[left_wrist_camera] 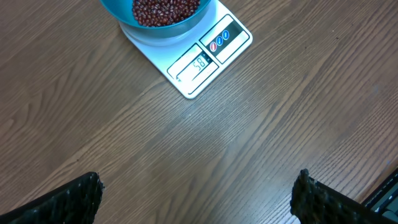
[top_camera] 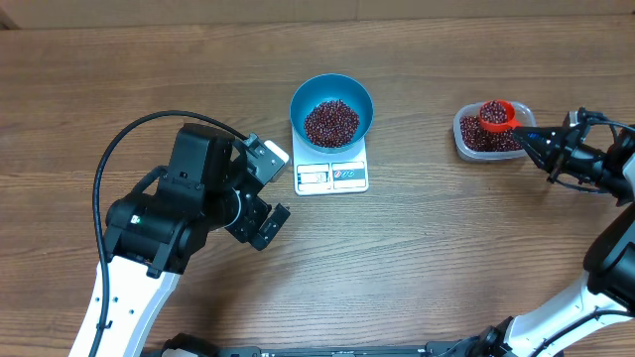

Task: Scoop item into bowl and weigh 150g on scale
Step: 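Lift the filled scoop and carry it left toward the blue bowl, then tilt the red scoop over the blue bowl to pour beans in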

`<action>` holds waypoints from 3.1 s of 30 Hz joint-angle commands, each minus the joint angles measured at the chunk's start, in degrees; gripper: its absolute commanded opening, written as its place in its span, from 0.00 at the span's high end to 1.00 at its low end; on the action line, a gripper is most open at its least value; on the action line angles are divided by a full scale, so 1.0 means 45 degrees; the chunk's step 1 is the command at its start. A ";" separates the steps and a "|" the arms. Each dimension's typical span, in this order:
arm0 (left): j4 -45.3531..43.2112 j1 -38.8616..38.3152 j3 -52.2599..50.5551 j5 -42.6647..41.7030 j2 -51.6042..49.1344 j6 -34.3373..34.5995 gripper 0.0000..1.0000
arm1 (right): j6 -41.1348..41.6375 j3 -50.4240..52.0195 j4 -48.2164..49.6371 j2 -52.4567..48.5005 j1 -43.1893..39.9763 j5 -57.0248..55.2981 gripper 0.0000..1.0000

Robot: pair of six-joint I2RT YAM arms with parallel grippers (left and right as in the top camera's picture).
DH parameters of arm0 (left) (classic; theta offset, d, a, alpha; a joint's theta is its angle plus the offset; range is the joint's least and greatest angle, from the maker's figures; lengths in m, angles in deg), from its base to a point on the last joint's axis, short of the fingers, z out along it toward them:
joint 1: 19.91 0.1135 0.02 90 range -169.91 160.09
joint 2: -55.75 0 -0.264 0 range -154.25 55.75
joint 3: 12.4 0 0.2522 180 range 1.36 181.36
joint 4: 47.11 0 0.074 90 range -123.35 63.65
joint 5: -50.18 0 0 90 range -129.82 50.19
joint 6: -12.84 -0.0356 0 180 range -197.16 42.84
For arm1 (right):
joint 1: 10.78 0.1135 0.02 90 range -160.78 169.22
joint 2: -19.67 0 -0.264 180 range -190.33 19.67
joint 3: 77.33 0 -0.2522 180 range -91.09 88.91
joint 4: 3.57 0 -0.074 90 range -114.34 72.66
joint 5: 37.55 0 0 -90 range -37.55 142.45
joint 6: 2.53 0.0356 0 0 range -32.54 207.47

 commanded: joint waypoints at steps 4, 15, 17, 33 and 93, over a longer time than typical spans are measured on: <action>-0.0015 0.0049 0.0257 0.0078 -0.0019 -0.0238 0.00 | -0.0102 -0.0024 0.0029 -0.0073 0.0942 0.0967 0.97; -0.0010 0.0049 0.0257 0.0073 -0.0019 -0.0238 0.00 | -0.0097 -0.0024 0.0141 -0.0073 0.3225 0.1030 0.96; -0.0015 0.0049 0.0257 0.0078 -0.0019 -0.0238 0.00 | -0.0097 -0.0024 0.0238 -0.0073 0.3512 0.1355 0.96; -0.0015 0.0049 0.0257 0.0073 -0.0019 -0.0238 0.00 | -0.0049 -0.0034 0.0670 -0.0073 0.5547 0.2215 0.96; -0.0010 0.0049 0.0257 0.0078 -0.0019 -0.0238 0.00 | -0.4959 -0.0044 0.9622 0.0622 0.8854 -0.3823 0.96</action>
